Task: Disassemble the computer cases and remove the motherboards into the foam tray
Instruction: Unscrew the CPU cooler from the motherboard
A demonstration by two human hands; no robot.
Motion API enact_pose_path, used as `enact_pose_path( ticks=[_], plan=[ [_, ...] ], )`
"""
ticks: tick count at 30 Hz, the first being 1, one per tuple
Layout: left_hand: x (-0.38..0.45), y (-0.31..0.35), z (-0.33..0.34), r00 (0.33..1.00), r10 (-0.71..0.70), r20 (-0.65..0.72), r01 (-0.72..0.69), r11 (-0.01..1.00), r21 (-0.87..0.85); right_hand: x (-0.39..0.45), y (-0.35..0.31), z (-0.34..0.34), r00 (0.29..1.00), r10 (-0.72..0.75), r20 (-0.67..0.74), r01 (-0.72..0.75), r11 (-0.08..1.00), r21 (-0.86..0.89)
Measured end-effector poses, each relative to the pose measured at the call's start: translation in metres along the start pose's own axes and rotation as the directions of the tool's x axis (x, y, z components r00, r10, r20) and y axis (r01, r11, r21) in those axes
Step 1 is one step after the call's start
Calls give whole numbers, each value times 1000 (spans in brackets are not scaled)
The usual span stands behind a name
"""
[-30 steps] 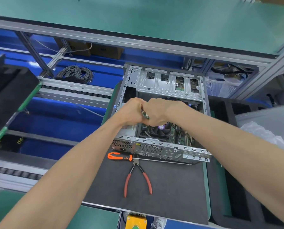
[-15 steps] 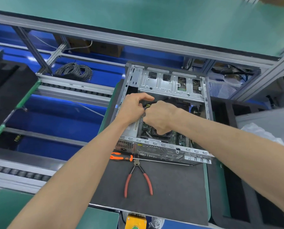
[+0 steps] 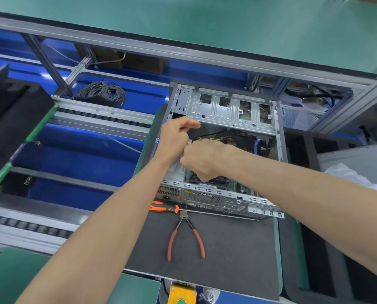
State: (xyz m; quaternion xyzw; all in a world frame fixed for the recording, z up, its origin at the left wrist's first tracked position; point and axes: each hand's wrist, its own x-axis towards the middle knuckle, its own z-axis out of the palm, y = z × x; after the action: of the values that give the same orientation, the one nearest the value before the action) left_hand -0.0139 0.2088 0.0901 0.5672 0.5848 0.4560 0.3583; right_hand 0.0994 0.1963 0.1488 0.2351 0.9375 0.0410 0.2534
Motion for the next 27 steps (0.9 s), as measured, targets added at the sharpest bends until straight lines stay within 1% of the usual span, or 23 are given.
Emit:
enact_pose_path(
  ticks=[1, 2, 4, 5, 6, 7, 8, 9, 10, 11, 12, 13, 14, 15, 16, 17, 19, 20, 22, 23, 24, 25, 27],
  plan=[
    [0, -1, 0, 1000, -6, -3, 6, 1000, -4, 0, 3, 1, 1000, 7, -8, -7, 1000, 22],
    [0, -1, -1, 1000, -10, -4, 10, 1000, -6, 0, 7, 2, 999, 54, 1, -54, 995, 79],
    [1, -3, -1, 1000, -16, -4, 16, 1000, -12, -1, 16, 2, 971, 200, 133, -228, 942, 246],
    [1, -4, -1, 1000, -20, -5, 20, 1000, -16, -2, 21, 2, 934, 265, 241, -338, 873, 351],
    [1, -4, -1, 1000, -23, -7, 23, 1000, -18, -2, 24, 3, 895, 297, 332, -431, 766, 477],
    [2, -5, -1, 1000, -21, -8, 21, 1000, -19, -1, 25, 5, 864, 309, 398, -500, 626, 599],
    [2, -5, -1, 1000, -16, -9, 16, 1000, -20, 0, 23, 4, 840, 301, 452, -542, 507, 670],
    [2, -5, -1, 1000, -13, -11, 12, 1000, -24, 2, 19, 2, 835, 296, 464, -550, 497, 671],
    [3, -6, -1, 1000, -14, -14, 13, 1000, -28, 4, 13, 2, 856, 304, 419, -509, 643, 572],
    [3, -6, -1, 1000, -17, -18, 16, 999, -30, 6, 6, 1, 899, 287, 331, -397, 853, 338],
    [3, -6, 0, 1000, -17, -23, 16, 999, -29, 6, -2, 2, 955, 217, 200, -233, 971, 58],
    [3, -7, 1, 1000, -15, -28, 14, 1000, -25, 6, -10, 2, 993, 86, 85, -68, 979, -193],
    [2, -7, 1, 1000, -12, -29, 12, 1000, -21, 4, -14, 3, 998, -48, 27, 54, 945, -322],
    [2, -7, 0, 1000, -7, -27, 7, 1000, -17, 1, -13, 3, 994, -110, 19, 110, 929, -352],
    [2, -8, 0, 1000, 0, -26, -1, 1000, -9, -3, -8, 3, 993, -111, 29, 115, 937, -330],
    [1, -8, 0, 1000, 6, -25, -6, 1000, 2, -4, -1, 3, 998, -55, 44, 65, 953, -294],
    [1, -7, 0, 1000, 6, -20, -6, 1000, 20, -5, 7, 1, 986, 132, 102, -118, 984, -130],
    [1, -7, 0, 1000, 8, -18, -7, 1000, 26, -5, 10, -1, 959, 220, 177, -218, 976, -31],
    [1, -7, 1, 1000, 13, -20, -13, 999, 31, 0, 16, 0, 889, 310, 337, -371, 919, 131],
    [1, -6, 1, 1000, 14, -20, -13, 999, 31, 1, 18, -1, 875, 317, 367, -397, 903, 167],
    [2, -5, 2, 1000, 14, -19, -13, 999, 31, 2, 17, -3, 878, 311, 363, -387, 909, 157],
    [3, -6, 2, 1000, 13, -20, -13, 999, 30, 1, 14, -5, 906, 285, 314, -330, 939, 99],
    [2, -7, 2, 999, 7, -31, -7, 1000, 23, 1, -2, -6, 984, 114, 139, -96, 987, -132]
  ],
)
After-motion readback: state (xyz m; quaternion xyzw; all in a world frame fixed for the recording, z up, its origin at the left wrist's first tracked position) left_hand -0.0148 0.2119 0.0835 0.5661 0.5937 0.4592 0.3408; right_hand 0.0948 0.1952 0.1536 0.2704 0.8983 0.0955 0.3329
